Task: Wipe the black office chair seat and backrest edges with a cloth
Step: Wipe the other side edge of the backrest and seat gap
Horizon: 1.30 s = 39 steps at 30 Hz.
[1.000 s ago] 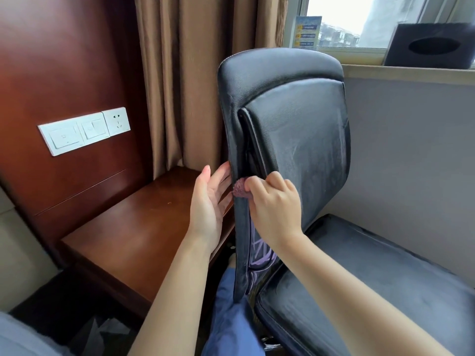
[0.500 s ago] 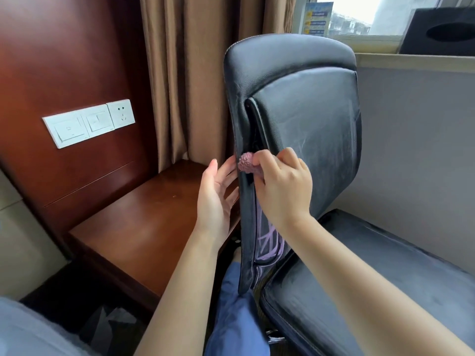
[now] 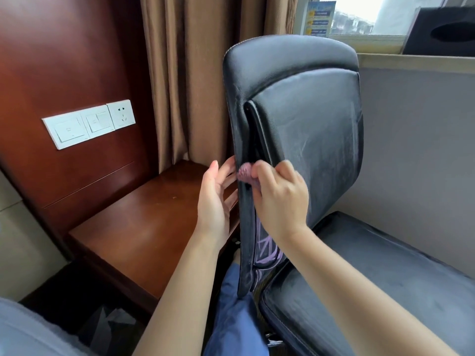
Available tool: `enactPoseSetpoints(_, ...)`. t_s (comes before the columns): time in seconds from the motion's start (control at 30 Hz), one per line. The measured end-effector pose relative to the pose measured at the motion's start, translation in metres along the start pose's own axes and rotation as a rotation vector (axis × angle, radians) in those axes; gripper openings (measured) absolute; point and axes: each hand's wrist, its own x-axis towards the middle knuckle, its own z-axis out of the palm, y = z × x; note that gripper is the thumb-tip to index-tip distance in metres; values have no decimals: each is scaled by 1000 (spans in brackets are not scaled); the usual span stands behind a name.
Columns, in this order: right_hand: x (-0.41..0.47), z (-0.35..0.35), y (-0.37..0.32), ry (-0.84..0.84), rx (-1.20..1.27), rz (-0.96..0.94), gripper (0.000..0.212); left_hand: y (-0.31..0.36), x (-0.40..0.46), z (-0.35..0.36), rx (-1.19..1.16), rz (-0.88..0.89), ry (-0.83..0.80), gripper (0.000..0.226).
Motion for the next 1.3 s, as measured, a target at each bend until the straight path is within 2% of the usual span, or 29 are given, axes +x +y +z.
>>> enactPoseSetpoints(0.07,5,-2,2,3,-26,-28,20,-1,0,0,-9,4,1,53)
enactPoseSetpoints(0.17,35,0,3,85,-34,69,19,-1,0,2,-22,12,17,51)
enactPoseSetpoints(0.23,37,3,-2,81,-24,104,21,0,-1,3,-16,14,24,51)
enactPoseSetpoints(0.33,12,4,-5,33,-7,72,28,2,0,0,-19,-17,13,52)
enactPoseSetpoints(0.43,6,-1,0,18,-14,13,24,1,0,0,-13,-17,1,53)
enactPoseSetpoints(0.6,45,1,-2,95,-19,108,20,2,-3,1,-32,-1,41,50)
enactPoseSetpoints(0.8,3,-5,-7,42,15,43,28,3,-1,-1,5,-37,3,53)
enactPoseSetpoints(0.97,62,-9,-5,171,49,116,21,1,-3,1,-21,-9,51,51)
enactPoseSetpoints(1.07,59,-7,-10,113,29,104,20,6,-5,0,-28,-30,57,50)
enactPoseSetpoints(1.23,4,-7,-10,-1,8,88,27,5,-3,0,2,-42,7,51)
enactPoseSetpoints(1.3,13,-9,-9,35,14,93,25,4,-4,0,-6,-41,18,50)
